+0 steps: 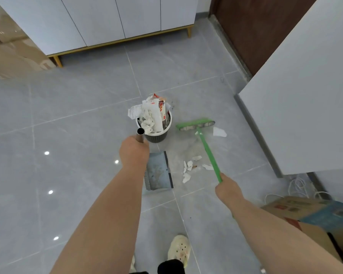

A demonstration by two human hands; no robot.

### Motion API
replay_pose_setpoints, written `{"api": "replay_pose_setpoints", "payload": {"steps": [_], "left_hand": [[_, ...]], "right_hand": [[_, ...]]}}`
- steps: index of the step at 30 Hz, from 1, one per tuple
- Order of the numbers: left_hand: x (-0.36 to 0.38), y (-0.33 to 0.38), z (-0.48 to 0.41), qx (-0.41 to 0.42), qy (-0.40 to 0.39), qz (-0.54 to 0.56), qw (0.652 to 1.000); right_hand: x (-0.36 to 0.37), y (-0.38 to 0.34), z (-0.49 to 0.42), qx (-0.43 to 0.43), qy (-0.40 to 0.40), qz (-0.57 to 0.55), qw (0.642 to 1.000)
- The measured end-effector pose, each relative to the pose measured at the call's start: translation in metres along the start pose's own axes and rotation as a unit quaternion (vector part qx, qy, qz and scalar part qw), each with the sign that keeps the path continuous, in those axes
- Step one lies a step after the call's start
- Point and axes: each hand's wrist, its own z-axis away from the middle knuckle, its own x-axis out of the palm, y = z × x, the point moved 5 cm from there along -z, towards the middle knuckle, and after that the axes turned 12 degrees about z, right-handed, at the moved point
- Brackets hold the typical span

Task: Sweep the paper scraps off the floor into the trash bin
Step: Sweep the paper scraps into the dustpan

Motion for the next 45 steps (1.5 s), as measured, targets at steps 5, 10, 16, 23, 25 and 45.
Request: {"api": "replay_pose_setpoints", "payload": {"steps": [5,10,16,23,25,45], "left_hand": [[-0.004,-0.009,0.001,0.005,0.001,-0.005,1.0],[-0.026,-0.043,-0.006,-0.015,0.039,0.003,0.999],[-0.038,-0.063,0.004,-0.023,0.03,0.0,0.999],[-0.043,-0.065,0.023,-0.001,0.002,-0.01,1.0],[-0.05,-0.073,0.025,0.0,-0.007,-0.006,1.0],[-0.094,-0.151,0.043,0.012,-0.077,-0.034,0.996]], "right_hand": [[-0.05,0.0,-0.044,0.04,0.035,-0.001,0.999],[-0.048,-0.009,-0.051,0.076,-0.049,-0.047,0.995],[0.032,-0.02,0.004,0.029,-0.094,-0.071,0.993],[0.085,-0.04,0.095,-0.018,-0.156,-0.119,0.98],[0.1,-0.045,0.124,-0.021,-0.179,-0.144,0.973],[0.099,0.022,0.108,0.098,-0.041,-0.157,0.982]]}}
